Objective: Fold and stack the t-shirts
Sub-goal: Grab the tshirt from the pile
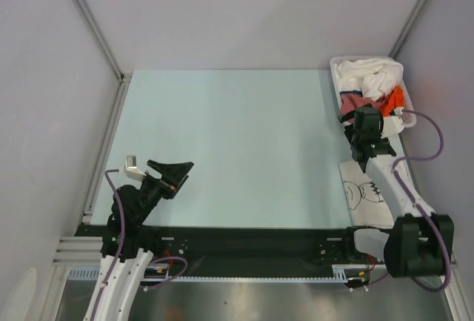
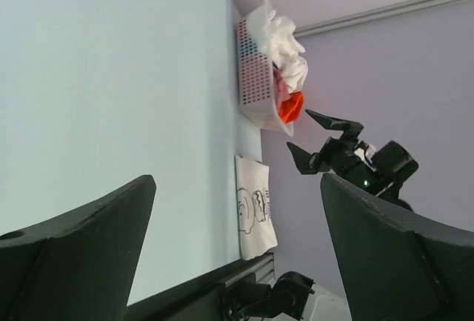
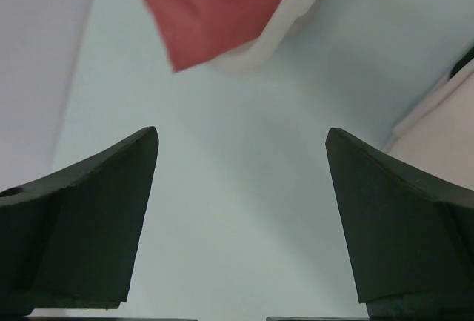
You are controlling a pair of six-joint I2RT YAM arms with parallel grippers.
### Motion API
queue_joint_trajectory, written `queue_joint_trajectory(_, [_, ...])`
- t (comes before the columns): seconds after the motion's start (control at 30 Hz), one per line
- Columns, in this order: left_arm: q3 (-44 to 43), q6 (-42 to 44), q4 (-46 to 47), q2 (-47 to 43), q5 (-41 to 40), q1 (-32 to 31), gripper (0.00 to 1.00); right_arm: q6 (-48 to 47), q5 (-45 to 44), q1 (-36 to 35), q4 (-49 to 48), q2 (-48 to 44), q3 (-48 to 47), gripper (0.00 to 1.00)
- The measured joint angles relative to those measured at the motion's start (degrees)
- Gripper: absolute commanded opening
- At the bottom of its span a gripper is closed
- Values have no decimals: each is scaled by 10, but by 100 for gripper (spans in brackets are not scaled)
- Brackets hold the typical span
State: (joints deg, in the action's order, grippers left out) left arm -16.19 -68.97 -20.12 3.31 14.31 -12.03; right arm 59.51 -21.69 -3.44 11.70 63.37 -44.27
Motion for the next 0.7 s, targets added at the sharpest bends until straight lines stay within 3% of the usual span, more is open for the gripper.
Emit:
queue_joint_trajectory(0.17, [0,-5,-33,6,14,0,100,-158,-43,43,32,146,-116,100])
queue_joint_trajectory(0.33, [8,1,-9,25,81,0,100,-308,-49,87,21,261,-271,95])
queue_joint_trajectory(0.57, [45,6,37,24,139,1,97,-400,-49,100,-4,397,-449,86])
queue_joint_trajectory(0.7, [48,21,57,36,163,1,91,-423,-24,104,-14,475,-527,73])
